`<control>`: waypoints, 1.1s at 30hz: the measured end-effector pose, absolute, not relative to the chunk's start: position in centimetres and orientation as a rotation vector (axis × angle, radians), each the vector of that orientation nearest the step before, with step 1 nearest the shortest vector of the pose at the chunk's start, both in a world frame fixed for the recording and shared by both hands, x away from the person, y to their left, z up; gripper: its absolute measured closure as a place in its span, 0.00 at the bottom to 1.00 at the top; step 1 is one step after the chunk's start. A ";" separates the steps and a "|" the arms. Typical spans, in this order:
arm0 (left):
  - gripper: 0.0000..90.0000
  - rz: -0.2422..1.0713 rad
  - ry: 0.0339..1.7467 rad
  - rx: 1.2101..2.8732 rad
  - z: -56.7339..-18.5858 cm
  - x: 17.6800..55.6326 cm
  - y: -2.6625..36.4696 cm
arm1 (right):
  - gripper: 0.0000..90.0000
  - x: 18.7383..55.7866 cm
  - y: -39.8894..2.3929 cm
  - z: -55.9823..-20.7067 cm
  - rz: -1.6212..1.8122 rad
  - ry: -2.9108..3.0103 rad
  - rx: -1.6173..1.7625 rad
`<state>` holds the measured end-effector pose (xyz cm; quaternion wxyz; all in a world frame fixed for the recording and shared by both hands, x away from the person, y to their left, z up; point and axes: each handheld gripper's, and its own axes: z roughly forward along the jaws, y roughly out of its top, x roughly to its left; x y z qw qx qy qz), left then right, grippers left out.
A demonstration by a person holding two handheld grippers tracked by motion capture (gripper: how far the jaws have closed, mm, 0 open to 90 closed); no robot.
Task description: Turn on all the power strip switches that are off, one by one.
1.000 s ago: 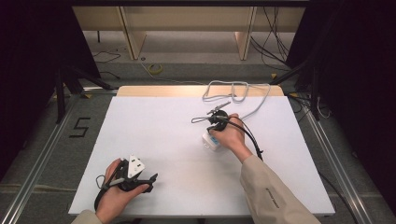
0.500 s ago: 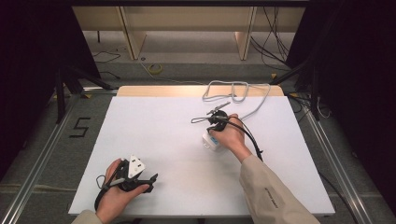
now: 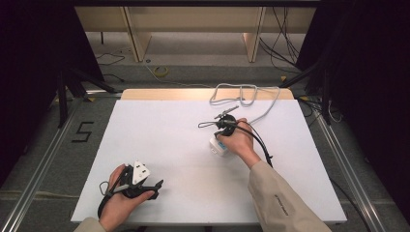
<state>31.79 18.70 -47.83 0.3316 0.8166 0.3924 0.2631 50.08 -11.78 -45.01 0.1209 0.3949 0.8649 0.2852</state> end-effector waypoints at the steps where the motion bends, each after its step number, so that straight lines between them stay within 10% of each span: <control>1: 0.19 0.687 1.025 2.135 -47.8 31.8 18.7 | 1.00 50.1 -11.8 -45.0 0.838 2.526 1.155; 33: 0.19 0.686 1.027 2.135 -47.9 31.8 18.7 | 0.98 49.4 -13.2 -44.1 0.904 2.482 1.142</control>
